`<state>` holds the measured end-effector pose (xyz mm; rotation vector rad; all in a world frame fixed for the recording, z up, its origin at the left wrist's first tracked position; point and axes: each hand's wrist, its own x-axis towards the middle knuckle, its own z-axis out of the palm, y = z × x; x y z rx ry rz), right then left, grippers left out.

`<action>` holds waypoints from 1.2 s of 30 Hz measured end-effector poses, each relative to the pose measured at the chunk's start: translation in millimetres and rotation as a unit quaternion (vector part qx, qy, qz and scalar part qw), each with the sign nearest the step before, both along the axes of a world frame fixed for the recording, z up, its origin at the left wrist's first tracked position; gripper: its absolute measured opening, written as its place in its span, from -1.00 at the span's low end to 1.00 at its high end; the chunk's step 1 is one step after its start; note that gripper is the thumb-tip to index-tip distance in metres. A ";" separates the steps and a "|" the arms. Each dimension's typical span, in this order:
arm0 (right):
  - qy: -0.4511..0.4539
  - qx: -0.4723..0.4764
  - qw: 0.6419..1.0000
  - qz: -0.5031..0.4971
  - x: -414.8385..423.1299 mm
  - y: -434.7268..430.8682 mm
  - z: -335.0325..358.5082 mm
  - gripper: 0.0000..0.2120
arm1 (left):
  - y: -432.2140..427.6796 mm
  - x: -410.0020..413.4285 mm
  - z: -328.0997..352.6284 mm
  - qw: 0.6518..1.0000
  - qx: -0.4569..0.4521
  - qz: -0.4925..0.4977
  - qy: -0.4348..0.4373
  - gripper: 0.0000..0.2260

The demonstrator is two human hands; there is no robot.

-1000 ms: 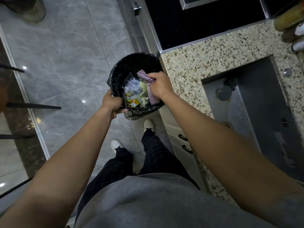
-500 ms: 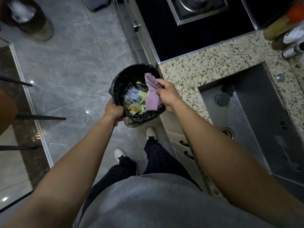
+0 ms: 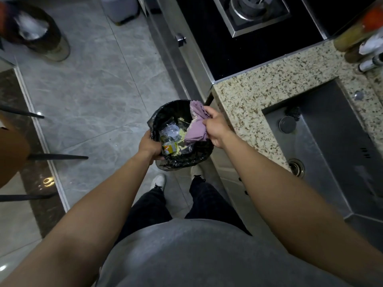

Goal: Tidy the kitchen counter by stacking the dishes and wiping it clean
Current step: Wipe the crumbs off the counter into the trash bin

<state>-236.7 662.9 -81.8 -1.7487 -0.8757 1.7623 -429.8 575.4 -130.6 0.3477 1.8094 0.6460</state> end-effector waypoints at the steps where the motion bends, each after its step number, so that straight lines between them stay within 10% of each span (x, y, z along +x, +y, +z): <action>1: 0.001 0.001 1.000 -0.008 -10.6 -7.2 0.8 -0.45 | -7.1 -10.7 0.6 1.000 -0.004 -0.012 0.001 -0.55; 19: 0.021 -0.023 0.980 -0.196 -29.8 -134.0 0.8 -0.51 | -60.5 -63.3 8.6 0.974 -0.033 -0.221 -0.029 -0.40; 29: 0.106 -0.053 0.909 -0.400 17.1 -222.9 23.4 -0.78 | -81.5 -16.6 13.9 0.935 -0.065 -0.341 -0.065 -0.45; 36: -0.007 0.003 0.904 -0.428 68.5 -281.3 26.4 -0.85 | -102.7 32.3 23.9 0.880 -0.069 -0.466 -0.053 -0.41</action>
